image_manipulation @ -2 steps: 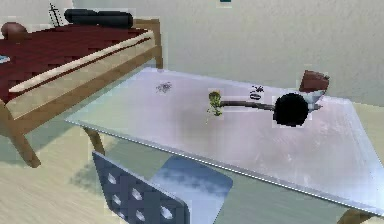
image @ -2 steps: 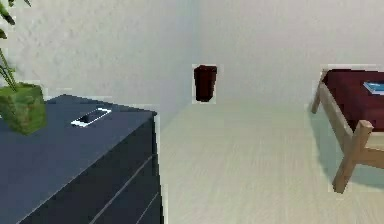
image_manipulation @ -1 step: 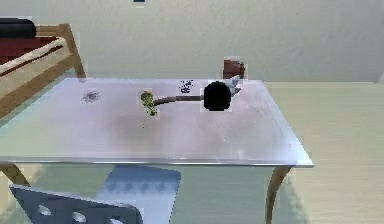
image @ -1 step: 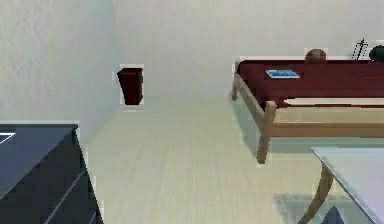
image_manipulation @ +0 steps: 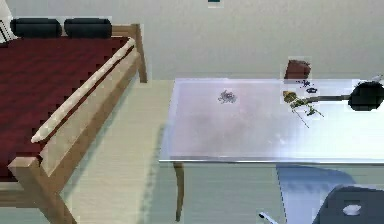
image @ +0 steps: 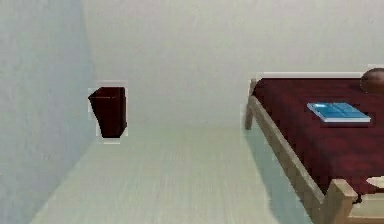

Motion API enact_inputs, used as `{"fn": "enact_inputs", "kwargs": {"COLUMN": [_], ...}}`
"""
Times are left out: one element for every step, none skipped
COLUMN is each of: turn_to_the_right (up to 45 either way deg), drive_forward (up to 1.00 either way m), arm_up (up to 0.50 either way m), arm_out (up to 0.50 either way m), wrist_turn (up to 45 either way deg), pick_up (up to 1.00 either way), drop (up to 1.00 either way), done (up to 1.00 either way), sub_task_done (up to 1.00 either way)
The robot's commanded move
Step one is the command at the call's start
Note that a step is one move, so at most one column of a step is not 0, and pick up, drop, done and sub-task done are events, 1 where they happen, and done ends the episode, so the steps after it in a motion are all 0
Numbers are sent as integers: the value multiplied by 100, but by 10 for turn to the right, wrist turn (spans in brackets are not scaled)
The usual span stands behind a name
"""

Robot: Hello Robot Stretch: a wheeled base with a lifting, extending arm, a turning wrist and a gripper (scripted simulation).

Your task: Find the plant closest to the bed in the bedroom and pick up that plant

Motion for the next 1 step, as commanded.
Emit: {"fn": "enact_inputs", "kwargs": {"turn_to_the_right": [240], "drive_forward": [0], "arm_up": [0], "arm_out": [0], "wrist_turn": [0], "pick_up": [0], "drop": [0], "done": [0], "sub_task_done": [0]}}
